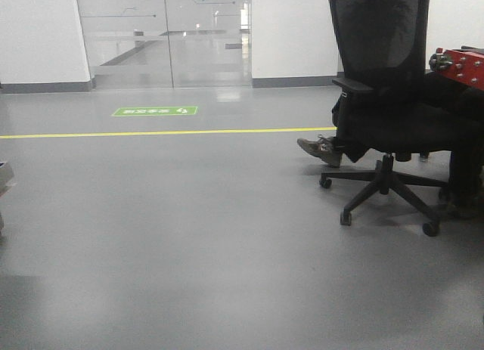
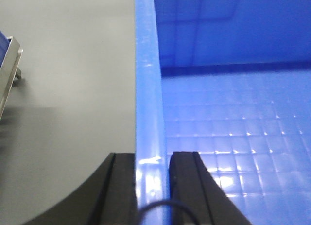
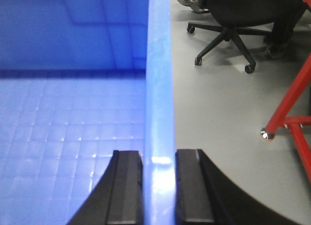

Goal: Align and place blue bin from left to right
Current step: 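Carry the blue bin with both grippers while driving across the floor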

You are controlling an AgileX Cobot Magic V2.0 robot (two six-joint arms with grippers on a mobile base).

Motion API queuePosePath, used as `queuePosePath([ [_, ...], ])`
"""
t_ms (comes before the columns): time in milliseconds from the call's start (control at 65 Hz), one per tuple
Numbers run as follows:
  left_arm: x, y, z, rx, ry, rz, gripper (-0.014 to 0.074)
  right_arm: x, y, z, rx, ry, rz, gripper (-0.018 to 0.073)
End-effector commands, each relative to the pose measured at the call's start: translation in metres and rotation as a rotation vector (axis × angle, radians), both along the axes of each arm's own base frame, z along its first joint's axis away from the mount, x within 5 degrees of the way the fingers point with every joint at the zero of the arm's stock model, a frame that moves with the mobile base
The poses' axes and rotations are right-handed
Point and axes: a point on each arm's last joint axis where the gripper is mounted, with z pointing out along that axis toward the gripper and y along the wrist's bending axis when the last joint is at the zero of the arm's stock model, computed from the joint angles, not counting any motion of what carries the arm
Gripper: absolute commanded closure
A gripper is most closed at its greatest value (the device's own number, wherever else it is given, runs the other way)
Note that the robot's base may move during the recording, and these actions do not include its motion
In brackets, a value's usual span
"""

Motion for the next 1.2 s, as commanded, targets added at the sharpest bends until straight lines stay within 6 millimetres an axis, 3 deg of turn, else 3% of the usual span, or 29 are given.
queuePosePath([
  [0,-0.0004,-0.0115,0.0071,-0.031,-0.074,-0.084,0.0707,-0.0047,0.0132,0.0042,0.073,-0.023,0.101,0.0638],
  [1186,0.0,-0.0109,0.0078,-0.024,-0.082,-0.08,0.0707,-0.0047,0.0132,0.0042,0.073,-0.023,0.101,0.0638],
])
